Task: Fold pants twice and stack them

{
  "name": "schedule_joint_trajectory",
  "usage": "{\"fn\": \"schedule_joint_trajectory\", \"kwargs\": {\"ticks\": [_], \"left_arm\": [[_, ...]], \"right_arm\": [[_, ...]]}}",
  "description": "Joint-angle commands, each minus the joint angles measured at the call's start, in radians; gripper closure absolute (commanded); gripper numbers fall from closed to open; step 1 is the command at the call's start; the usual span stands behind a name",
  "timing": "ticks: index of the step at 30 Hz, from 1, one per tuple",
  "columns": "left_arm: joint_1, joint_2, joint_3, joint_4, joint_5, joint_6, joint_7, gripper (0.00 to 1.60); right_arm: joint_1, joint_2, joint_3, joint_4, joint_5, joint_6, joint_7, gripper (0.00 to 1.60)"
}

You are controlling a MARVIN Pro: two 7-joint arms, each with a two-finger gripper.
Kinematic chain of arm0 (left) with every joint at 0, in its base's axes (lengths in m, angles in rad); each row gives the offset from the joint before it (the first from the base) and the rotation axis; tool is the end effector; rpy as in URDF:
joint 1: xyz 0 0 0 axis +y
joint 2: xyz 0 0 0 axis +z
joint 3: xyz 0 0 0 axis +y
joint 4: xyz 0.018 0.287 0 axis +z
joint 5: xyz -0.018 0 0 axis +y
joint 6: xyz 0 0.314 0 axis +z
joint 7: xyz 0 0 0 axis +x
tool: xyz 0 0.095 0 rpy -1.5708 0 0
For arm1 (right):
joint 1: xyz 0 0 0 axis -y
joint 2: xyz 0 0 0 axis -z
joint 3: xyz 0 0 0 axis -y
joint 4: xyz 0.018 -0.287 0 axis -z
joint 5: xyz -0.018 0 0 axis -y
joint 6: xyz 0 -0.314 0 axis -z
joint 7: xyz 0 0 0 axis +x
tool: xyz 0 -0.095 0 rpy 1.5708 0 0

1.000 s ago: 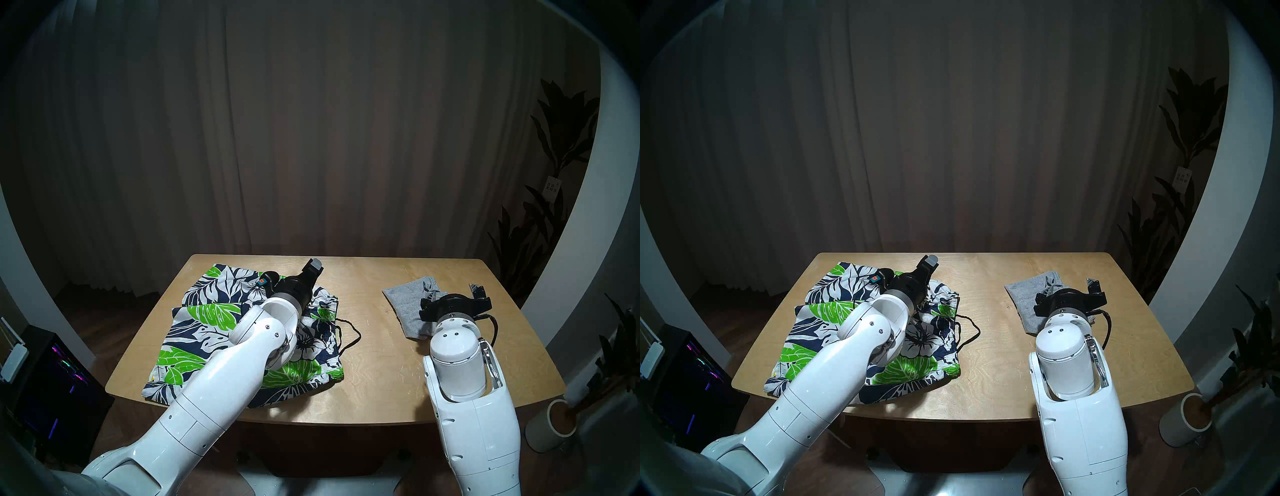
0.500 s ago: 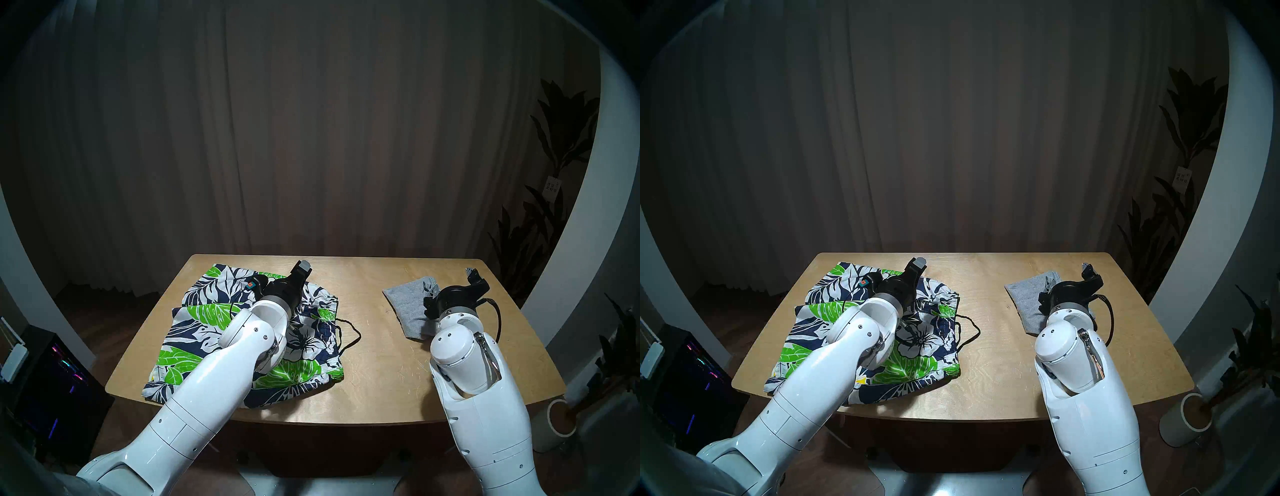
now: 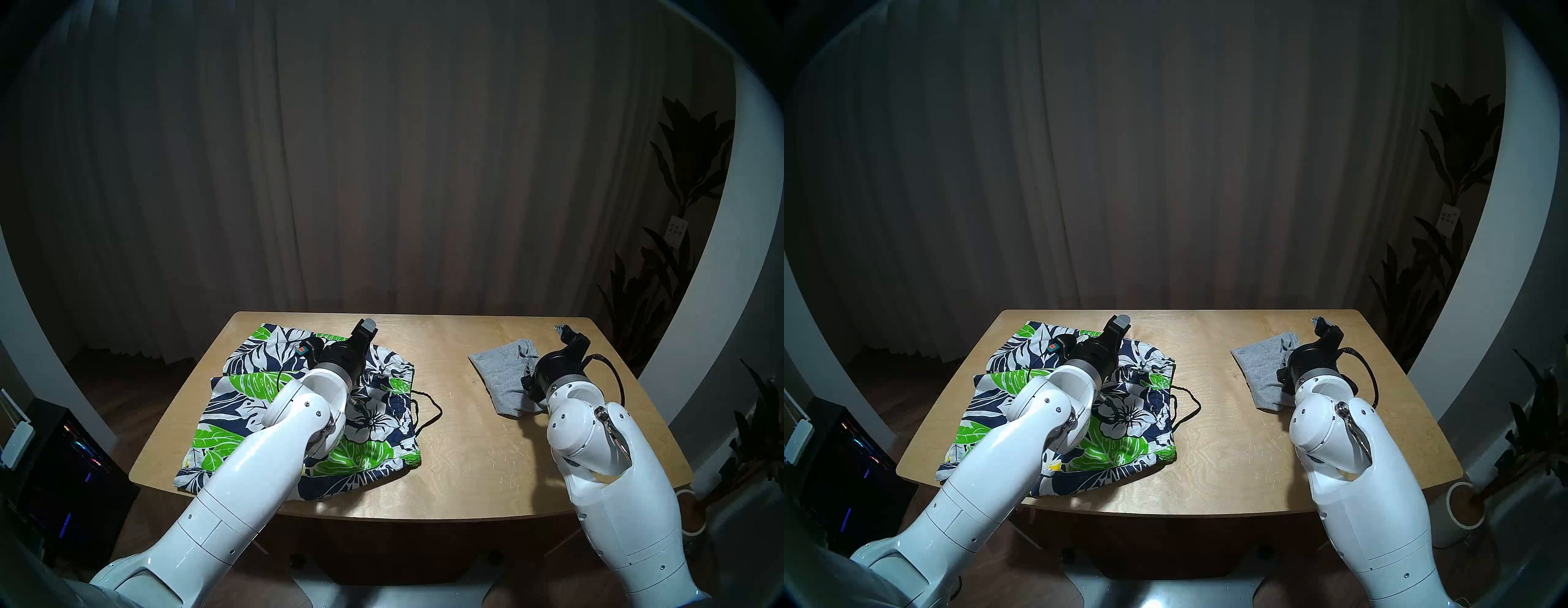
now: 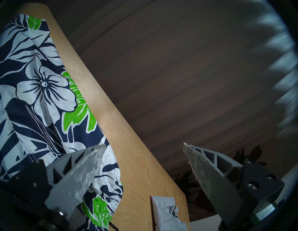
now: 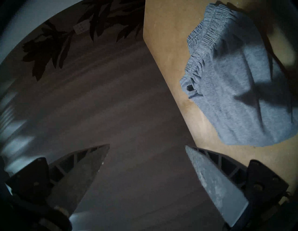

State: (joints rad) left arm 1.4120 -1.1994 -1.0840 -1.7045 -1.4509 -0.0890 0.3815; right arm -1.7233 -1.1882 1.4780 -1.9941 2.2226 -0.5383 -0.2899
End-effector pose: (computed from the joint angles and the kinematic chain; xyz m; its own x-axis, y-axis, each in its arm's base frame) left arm 0.4276 -0.0711 -0.2695 0.2974 0.8212 0.4870 0.0451 -0.5216 0.8520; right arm 0.3715 -0.0545 -0.2397 -0.2437 -0.9082 -0.3403 -0.1524 0.3824 -0.9113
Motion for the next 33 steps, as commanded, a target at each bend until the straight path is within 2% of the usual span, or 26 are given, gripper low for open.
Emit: {"fn": "schedule_joint_trajectory", "kwargs": {"ticks": [1, 4, 6, 10, 12, 14, 19, 23, 26, 28, 31, 33], "left_arm": [[-0.002, 0.005, -0.01, -0.028, -0.002, -0.007, -0.018, 0.0], [-0.002, 0.008, -0.01, -0.028, -0.007, -0.009, -0.022, 0.0], [-0.001, 0.009, -0.01, -0.028, -0.008, -0.01, -0.023, 0.0], [-0.001, 0.015, -0.012, -0.03, -0.015, -0.012, -0.028, 0.0], [-0.001, 0.016, -0.012, -0.03, -0.016, -0.013, -0.029, 0.0], [-0.002, 0.019, -0.012, -0.029, -0.018, -0.013, -0.031, 0.0], [-0.004, 0.021, -0.012, -0.027, -0.022, -0.013, -0.032, 0.0], [-0.007, 0.024, -0.012, -0.024, -0.027, -0.011, -0.035, 0.0], [-0.011, 0.024, -0.01, -0.018, -0.03, -0.009, -0.037, 0.0], [-0.016, 0.023, -0.007, -0.013, -0.03, -0.008, -0.037, 0.0], [-0.019, 0.022, -0.006, -0.011, -0.029, -0.01, -0.035, 0.0], [-0.02, 0.022, -0.007, -0.008, -0.029, -0.011, -0.033, 0.0]], "right_arm": [[0.032, 0.116, 0.002, -0.041, -0.063, 0.024, -0.125, 0.0], [0.05, 0.162, 0.005, -0.043, -0.094, 0.038, -0.215, 0.0], [0.055, 0.169, 0.006, -0.043, -0.103, 0.039, -0.231, 0.0], [0.084, 0.215, -0.007, -0.044, -0.132, 0.041, -0.321, 0.0], [0.087, 0.217, -0.009, -0.044, -0.138, 0.042, -0.329, 0.0], [0.104, 0.216, -0.021, -0.038, -0.175, 0.016, -0.352, 0.0], [0.125, 0.192, -0.015, -0.025, -0.198, -0.03, -0.381, 0.0], [0.121, 0.203, -0.012, -0.024, -0.21, -0.044, -0.407, 0.0], [0.113, 0.193, -0.02, -0.022, -0.219, -0.05, -0.392, 0.0], [0.102, 0.166, -0.039, -0.015, -0.25, -0.074, -0.343, 0.0], [0.104, 0.163, -0.053, -0.006, -0.266, -0.082, -0.329, 0.0], [0.102, 0.16, -0.059, 0.021, -0.276, -0.077, -0.288, 0.0]]}}
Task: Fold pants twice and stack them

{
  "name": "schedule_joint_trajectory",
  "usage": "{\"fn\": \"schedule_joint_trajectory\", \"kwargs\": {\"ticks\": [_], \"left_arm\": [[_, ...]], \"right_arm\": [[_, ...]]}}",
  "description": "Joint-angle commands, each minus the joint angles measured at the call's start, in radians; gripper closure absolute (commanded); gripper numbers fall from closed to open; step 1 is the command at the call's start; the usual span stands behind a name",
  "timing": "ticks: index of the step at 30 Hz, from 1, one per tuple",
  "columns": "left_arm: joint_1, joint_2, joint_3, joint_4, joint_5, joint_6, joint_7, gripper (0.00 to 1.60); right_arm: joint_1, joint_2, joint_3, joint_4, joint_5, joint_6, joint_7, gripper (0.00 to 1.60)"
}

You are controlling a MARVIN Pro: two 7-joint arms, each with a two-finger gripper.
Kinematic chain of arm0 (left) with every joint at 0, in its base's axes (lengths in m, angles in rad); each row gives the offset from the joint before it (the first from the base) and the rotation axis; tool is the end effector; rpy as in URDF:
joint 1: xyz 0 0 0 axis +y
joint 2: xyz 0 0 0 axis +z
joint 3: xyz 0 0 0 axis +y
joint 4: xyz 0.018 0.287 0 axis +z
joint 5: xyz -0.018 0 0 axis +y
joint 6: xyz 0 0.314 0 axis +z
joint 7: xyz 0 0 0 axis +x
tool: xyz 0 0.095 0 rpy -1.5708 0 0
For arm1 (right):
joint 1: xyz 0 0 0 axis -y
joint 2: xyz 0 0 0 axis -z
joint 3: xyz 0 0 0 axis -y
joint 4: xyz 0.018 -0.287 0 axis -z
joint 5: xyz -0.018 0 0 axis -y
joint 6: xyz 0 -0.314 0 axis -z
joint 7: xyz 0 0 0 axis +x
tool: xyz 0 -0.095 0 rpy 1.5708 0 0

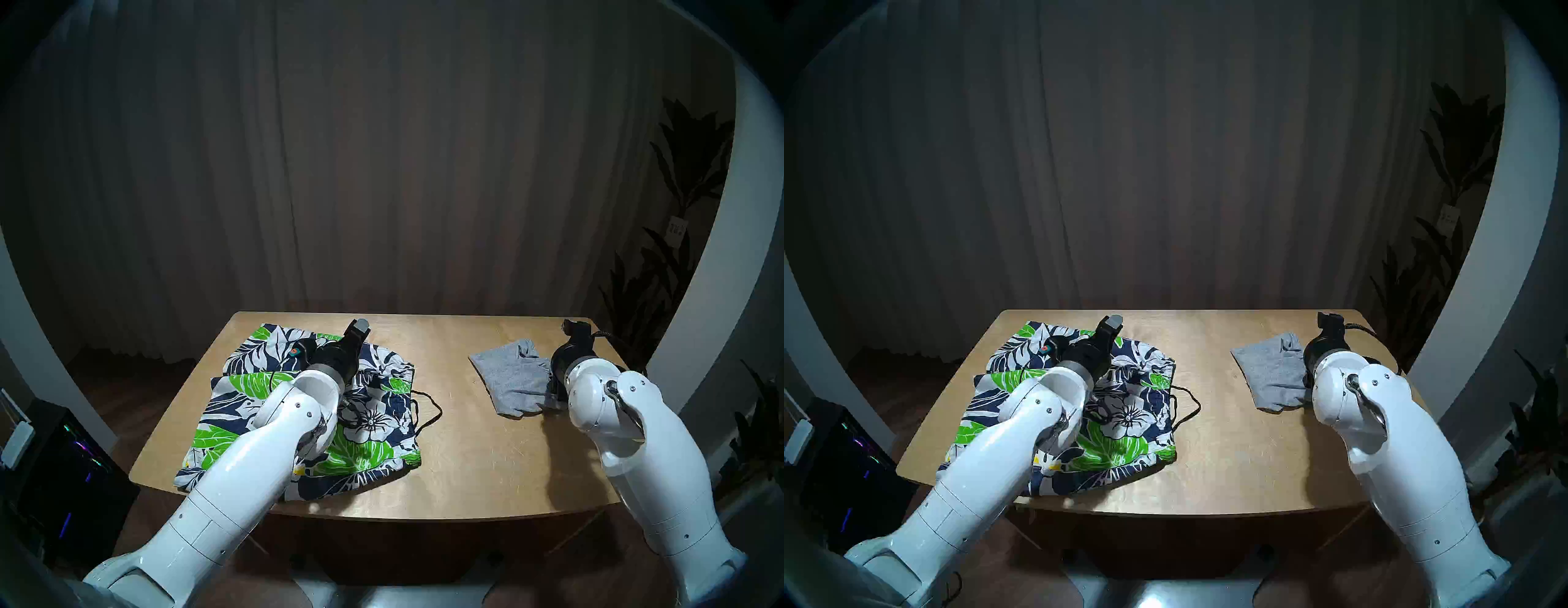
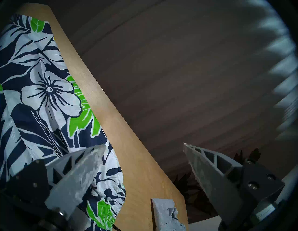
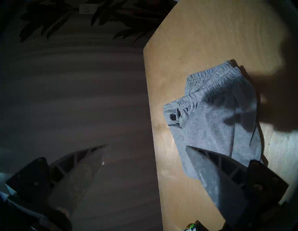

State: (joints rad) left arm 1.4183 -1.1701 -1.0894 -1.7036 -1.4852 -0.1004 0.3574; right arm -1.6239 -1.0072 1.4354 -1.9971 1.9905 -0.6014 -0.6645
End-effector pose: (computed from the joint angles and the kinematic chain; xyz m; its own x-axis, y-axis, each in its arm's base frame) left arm 0.4272 -0.0604 -0.2719 0.2917 0.8285 0.4780 0.0451 -0.5111 0.8583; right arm 0.3839 -0.0806 -0.2211 -0.2724 -0.9621 -0.0162 -0.3584 0.1171 -0.9262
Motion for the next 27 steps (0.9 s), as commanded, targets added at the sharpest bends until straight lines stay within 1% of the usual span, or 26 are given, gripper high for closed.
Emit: {"fn": "schedule_joint_trajectory", "kwargs": {"ticks": [1, 8, 9, 15, 16, 22, 27], "left_arm": [[-0.026, -0.007, -0.002, -0.008, 0.005, -0.001, -0.008, 0.0], [-0.029, -0.011, -0.003, -0.002, 0.006, 0.0, -0.008, 0.0], [-0.03, -0.012, -0.004, 0.0, 0.006, 0.0, -0.009, 0.0], [-0.033, -0.015, -0.006, 0.005, 0.004, 0.001, -0.011, 0.0], [-0.033, -0.015, -0.006, 0.005, 0.003, 0.001, -0.011, 0.0], [-0.035, -0.02, -0.005, 0.012, 0.001, 0.004, -0.017, 0.0], [-0.029, -0.02, -0.006, 0.009, 0.001, 0.002, -0.014, 0.0]], "right_arm": [[0.008, -0.019, -0.02, 0.031, -0.051, -0.021, 0.081, 0.0], [0.008, -0.007, -0.011, 0.073, -0.046, -0.018, 0.091, 0.0], [0.004, -0.002, -0.006, 0.071, -0.036, -0.01, 0.084, 0.0], [-0.033, 0.047, 0.005, 0.028, -0.035, 0.013, 0.04, 0.0], [-0.038, 0.053, 0.006, 0.031, -0.041, 0.017, 0.045, 0.0], [-0.057, 0.091, 0.029, 0.032, -0.041, 0.041, -0.002, 0.0], [-0.089, 0.101, 0.048, 0.027, -0.039, 0.052, -0.008, 0.0]]}}
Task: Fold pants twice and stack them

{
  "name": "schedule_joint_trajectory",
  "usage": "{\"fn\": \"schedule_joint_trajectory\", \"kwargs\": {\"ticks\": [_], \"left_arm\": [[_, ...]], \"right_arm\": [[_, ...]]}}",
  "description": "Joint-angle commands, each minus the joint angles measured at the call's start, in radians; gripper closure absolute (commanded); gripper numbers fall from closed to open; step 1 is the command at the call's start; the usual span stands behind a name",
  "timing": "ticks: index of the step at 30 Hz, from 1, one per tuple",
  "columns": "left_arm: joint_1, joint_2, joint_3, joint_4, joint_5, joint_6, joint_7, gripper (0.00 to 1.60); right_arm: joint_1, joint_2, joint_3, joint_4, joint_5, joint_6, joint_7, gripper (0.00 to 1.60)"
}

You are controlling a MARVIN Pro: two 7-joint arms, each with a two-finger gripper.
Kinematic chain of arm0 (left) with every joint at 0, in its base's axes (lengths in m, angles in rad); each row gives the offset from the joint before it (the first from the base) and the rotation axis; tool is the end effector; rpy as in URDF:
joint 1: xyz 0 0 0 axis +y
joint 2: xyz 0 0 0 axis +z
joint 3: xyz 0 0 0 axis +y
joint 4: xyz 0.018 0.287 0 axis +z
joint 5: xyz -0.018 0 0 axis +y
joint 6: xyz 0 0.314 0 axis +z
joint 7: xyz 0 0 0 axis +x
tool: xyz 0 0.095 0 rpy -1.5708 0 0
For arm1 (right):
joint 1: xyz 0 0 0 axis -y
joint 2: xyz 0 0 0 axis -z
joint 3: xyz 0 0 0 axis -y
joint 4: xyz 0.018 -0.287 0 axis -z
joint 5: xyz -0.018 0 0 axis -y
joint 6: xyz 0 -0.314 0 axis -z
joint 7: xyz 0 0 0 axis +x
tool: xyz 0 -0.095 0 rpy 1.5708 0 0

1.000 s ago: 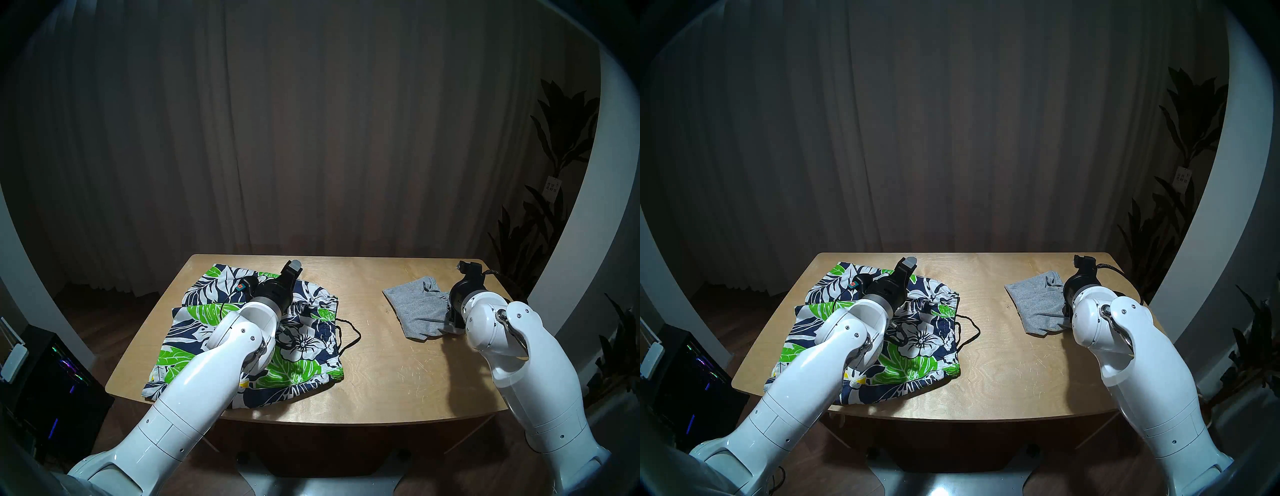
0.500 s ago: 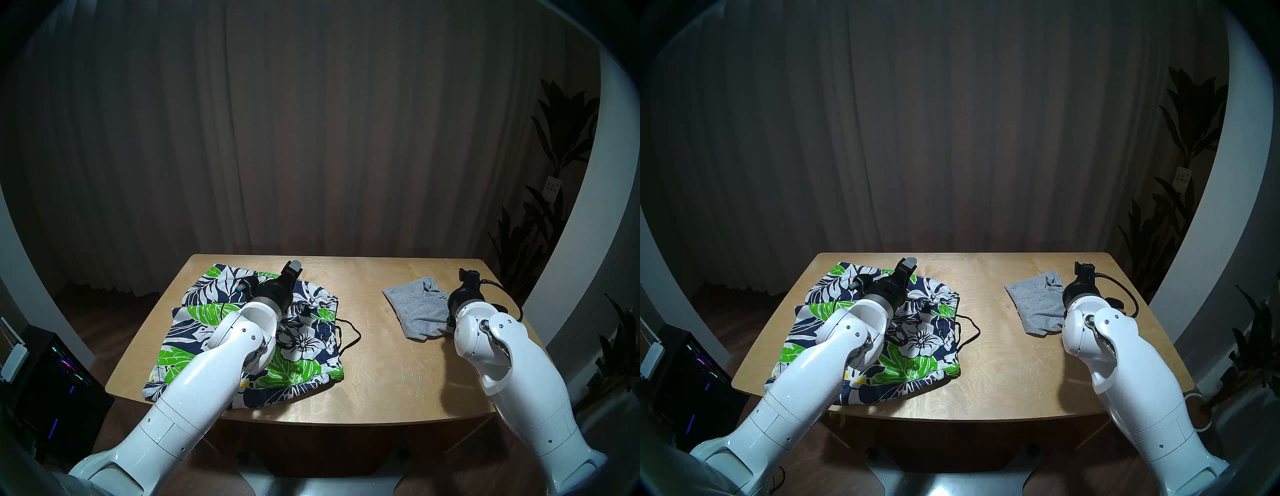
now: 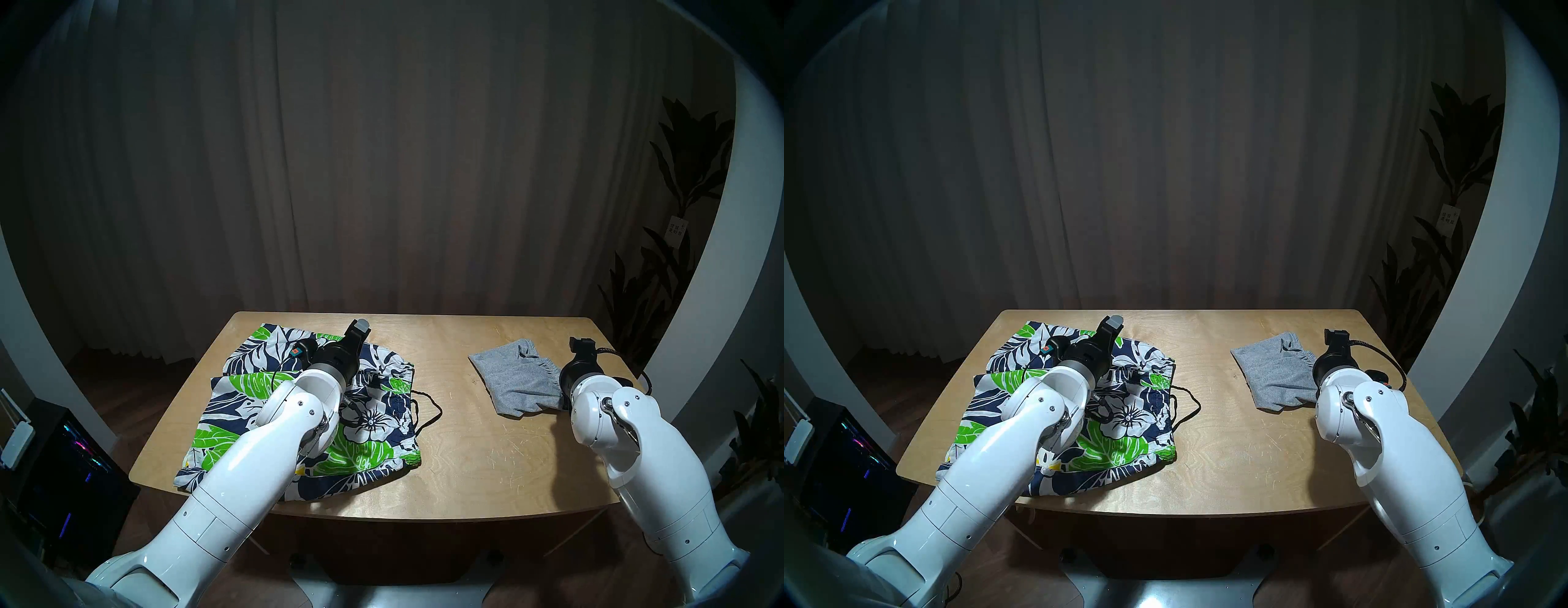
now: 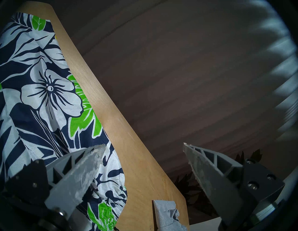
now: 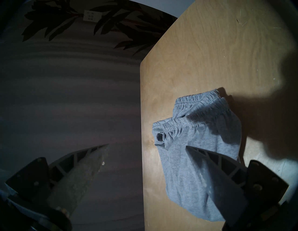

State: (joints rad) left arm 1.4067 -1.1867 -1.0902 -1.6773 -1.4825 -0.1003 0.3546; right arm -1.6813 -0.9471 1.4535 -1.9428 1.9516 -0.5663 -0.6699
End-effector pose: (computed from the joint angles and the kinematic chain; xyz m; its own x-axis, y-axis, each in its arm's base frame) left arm 0.4319 -0.0617 -0.2752 0.2883 0.8328 0.4726 0.0542 -0.5070 0.8602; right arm 0.3747 -0.1094 -0.2495 -0.2803 -0.9528 0.1169 -0.4388 0.0188 -0.8984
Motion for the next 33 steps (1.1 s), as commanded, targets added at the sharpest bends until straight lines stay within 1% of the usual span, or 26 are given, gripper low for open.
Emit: {"fn": "schedule_joint_trajectory", "kwargs": {"ticks": [1, 7, 10, 12, 14, 18, 21, 27, 29, 33], "left_arm": [[-0.017, -0.004, -0.004, -0.017, -0.002, 0.003, -0.011, 0.0], [-0.016, -0.005, -0.002, -0.02, 0.0, 0.004, -0.009, 0.0], [-0.016, -0.006, 0.0, -0.021, 0.001, 0.004, -0.007, 0.0], [-0.016, -0.007, 0.0, -0.022, 0.002, 0.004, -0.005, 0.0], [-0.016, -0.007, 0.002, -0.022, 0.003, 0.004, -0.005, 0.0], [-0.017, -0.009, 0.004, -0.021, 0.006, 0.004, -0.005, 0.0], [-0.016, -0.012, 0.005, -0.022, 0.011, 0.0, 0.001, 0.0], [-0.016, -0.016, 0.006, -0.022, 0.015, 0.0, 0.005, 0.0], [-0.017, -0.016, 0.006, -0.022, 0.015, 0.0, 0.005, 0.0], [-0.019, -0.019, 0.006, -0.021, 0.018, 0.003, 0.012, 0.0]], "right_arm": [[-0.037, 0.045, 0.029, -0.025, -0.005, 0.02, -0.004, 0.0], [-0.065, 0.052, 0.032, -0.01, -0.022, 0.027, 0.01, 0.0], [-0.078, 0.048, 0.035, 0.005, -0.027, 0.026, 0.031, 0.0], [-0.087, 0.034, 0.034, 0.015, -0.043, 0.008, 0.061, 0.0], [-0.094, 0.031, 0.037, 0.022, -0.041, 0.01, 0.073, 0.0], [-0.113, 0.011, 0.047, 0.036, -0.03, 0.015, 0.14, 0.0], [-0.136, 0.012, 0.066, 0.041, 0.005, 0.06, 0.202, 0.0], [-0.154, 0.029, 0.079, 0.059, 0.035, 0.099, 0.201, 0.0], [-0.154, 0.03, 0.08, 0.058, 0.037, 0.098, 0.192, 0.0], [-0.146, 0.024, 0.077, 0.08, 0.038, 0.102, 0.206, 0.0]]}}
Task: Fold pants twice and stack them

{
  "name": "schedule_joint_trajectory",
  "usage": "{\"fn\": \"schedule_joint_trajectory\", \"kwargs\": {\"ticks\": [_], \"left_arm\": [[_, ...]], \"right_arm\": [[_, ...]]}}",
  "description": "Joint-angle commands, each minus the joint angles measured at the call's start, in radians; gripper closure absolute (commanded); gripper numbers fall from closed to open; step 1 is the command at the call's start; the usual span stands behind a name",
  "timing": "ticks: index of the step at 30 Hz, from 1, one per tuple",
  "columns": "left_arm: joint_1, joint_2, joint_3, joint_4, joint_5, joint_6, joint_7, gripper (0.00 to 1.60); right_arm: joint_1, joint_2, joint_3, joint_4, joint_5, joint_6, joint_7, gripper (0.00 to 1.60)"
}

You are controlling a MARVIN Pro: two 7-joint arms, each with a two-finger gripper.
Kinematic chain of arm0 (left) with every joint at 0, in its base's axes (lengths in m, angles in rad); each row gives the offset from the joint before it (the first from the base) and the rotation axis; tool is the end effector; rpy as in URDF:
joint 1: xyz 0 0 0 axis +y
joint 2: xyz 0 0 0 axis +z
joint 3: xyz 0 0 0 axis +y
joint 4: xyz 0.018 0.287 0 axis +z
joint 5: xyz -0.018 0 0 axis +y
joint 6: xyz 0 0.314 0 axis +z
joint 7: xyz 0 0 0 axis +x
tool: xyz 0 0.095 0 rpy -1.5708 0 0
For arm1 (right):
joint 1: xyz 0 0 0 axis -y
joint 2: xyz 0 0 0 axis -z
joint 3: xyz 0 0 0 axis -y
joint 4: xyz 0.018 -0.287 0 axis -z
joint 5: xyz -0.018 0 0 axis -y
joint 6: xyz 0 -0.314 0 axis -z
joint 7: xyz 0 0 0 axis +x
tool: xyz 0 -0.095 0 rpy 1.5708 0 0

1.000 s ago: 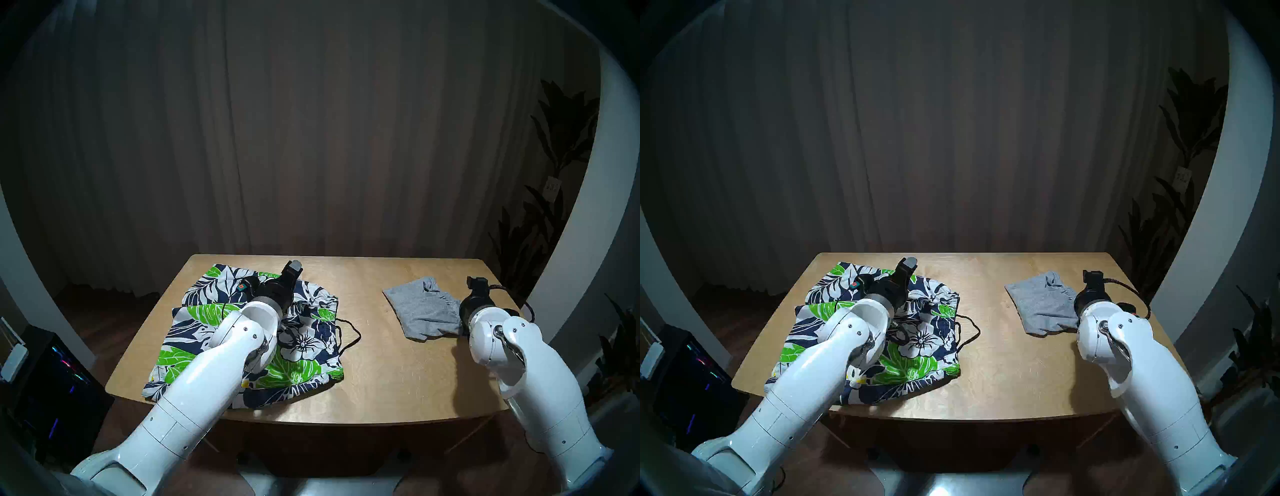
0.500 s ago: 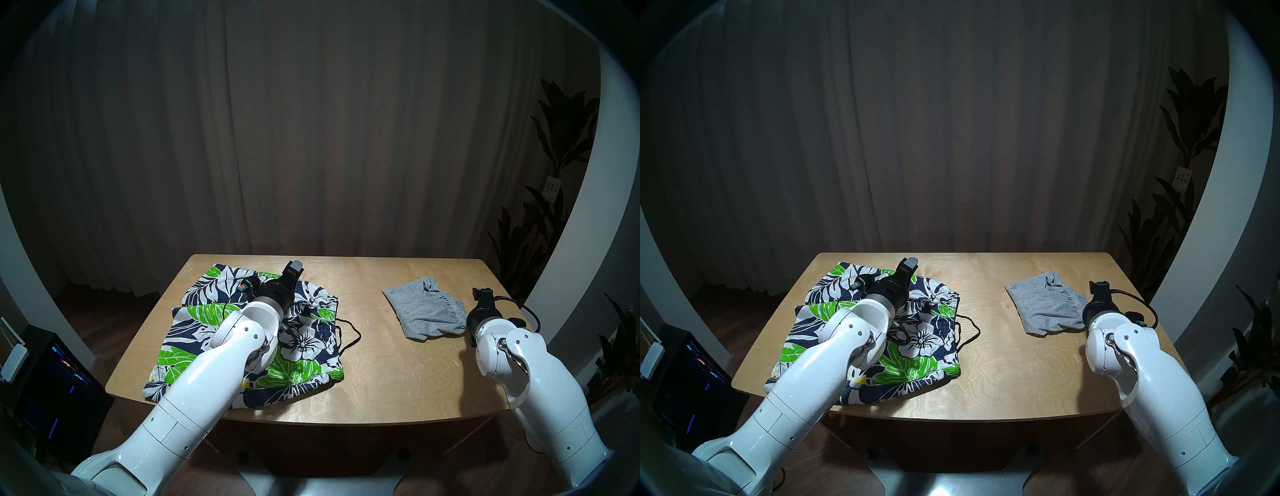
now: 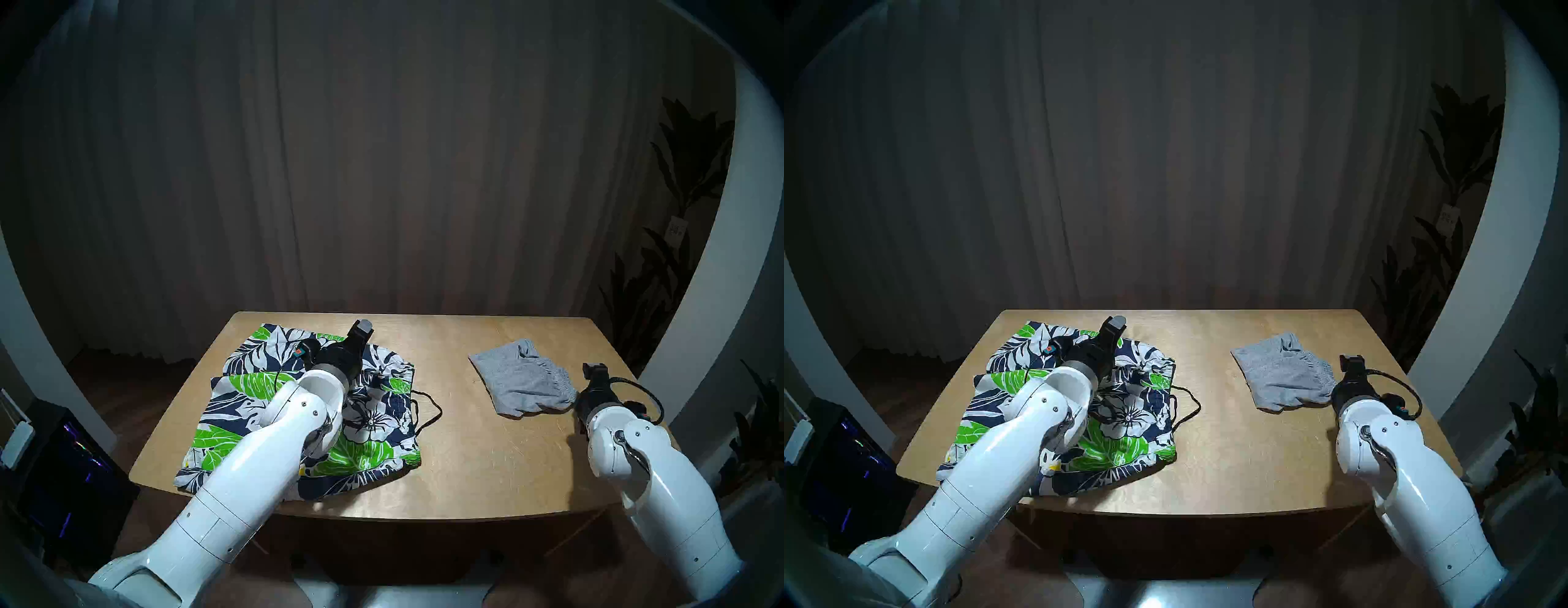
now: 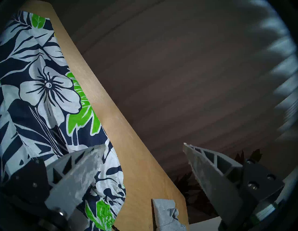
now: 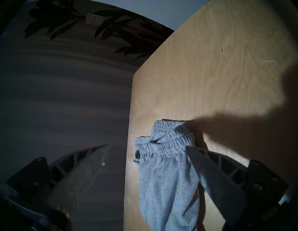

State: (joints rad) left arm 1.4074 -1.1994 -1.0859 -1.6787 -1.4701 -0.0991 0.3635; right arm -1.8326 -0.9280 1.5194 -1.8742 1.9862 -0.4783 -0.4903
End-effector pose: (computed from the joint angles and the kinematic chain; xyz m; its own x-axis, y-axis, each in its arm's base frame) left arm 0.4309 -0.0672 -0.2754 0.2919 0.8314 0.4729 0.0557 -0.5083 0.8593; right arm 0.3465 -0.1420 -0.2958 -0.2510 -0.9503 0.1840 -0.4575 -0.0510 -0.8877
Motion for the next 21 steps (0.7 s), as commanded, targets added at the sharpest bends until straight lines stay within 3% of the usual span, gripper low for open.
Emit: {"fn": "schedule_joint_trajectory", "kwargs": {"ticks": [1, 21], "left_arm": [[-0.021, -0.007, 0.002, -0.019, 0.006, 0.002, 0.004, 0.0], [-0.038, -0.02, -0.003, 0.004, 0.011, 0.005, 0.022, 0.0]], "right_arm": [[0.008, 0.003, 0.009, 0.012, 0.003, 0.013, 0.026, 0.0], [0.144, -0.019, -0.106, 0.094, -0.097, -0.074, -0.056, 0.0]]}}
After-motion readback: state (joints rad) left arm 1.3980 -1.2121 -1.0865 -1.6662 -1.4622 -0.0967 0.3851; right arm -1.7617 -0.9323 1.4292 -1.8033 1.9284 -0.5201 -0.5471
